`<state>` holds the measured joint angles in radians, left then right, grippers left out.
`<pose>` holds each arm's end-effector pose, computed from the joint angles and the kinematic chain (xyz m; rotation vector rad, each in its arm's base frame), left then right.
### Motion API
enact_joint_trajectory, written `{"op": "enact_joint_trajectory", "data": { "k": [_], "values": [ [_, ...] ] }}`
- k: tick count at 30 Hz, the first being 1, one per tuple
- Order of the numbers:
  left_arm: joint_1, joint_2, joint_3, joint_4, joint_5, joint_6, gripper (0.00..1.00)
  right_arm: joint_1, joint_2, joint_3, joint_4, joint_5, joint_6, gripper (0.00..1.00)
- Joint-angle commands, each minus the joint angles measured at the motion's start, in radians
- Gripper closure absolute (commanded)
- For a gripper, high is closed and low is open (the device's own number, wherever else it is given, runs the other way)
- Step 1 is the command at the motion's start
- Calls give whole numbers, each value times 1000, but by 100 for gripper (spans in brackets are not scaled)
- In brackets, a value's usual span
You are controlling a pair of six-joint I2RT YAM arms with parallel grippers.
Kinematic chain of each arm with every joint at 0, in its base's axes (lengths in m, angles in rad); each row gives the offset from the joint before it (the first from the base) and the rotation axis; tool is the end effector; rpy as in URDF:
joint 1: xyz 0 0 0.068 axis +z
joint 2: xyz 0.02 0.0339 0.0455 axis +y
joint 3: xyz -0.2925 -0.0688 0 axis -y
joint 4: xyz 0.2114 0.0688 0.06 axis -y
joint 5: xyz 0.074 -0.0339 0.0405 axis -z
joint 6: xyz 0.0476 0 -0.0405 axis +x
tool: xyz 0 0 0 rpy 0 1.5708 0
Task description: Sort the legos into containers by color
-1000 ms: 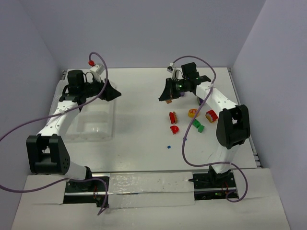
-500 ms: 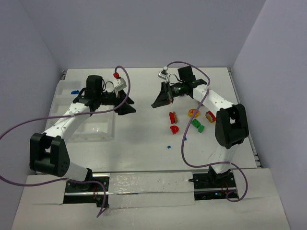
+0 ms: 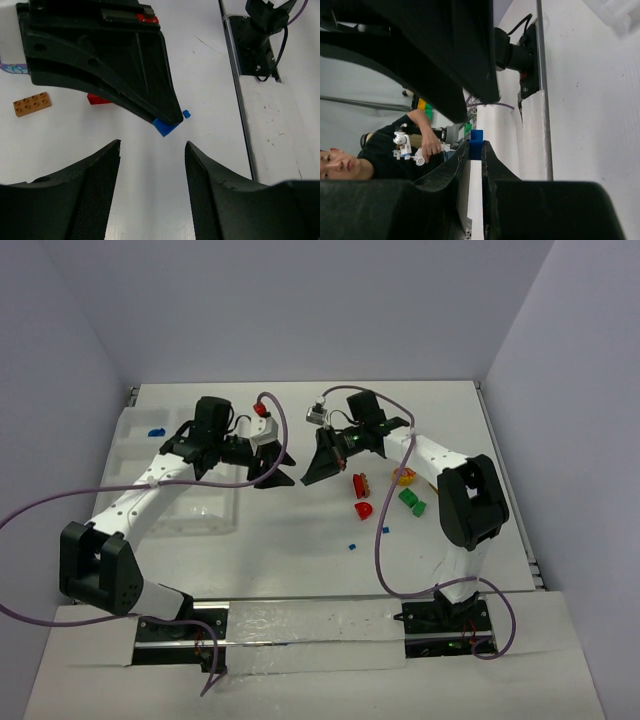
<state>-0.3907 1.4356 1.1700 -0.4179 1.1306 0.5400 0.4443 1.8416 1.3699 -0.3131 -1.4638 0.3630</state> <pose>0.2364 -0.1439 0.3462 1.3872 1.4649 -1.1535 0.3135 0.2017 0.2968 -0.8802 2.0984 2.1090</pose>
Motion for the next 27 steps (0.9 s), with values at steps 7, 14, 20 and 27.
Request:
{"op": "enact_joint_trajectory", "data": {
  "k": [7, 14, 20, 27],
  "values": [
    [-78, -107, -71, 142, -186, -200, 42, 4, -17, -98, 431, 6, 409, 100],
    [-93, -116, -96, 202, -246, -272, 44, 7, -42, -236, 977, 8, 881, 100],
    [-100, -104, -101, 232, -291, -298, 42, 9, -50, -235, 977, -6, 879, 100],
    [-109, -89, -96, 249, -293, -313, 46, 11, -58, -239, 976, -6, 880, 100]
  ]
}}
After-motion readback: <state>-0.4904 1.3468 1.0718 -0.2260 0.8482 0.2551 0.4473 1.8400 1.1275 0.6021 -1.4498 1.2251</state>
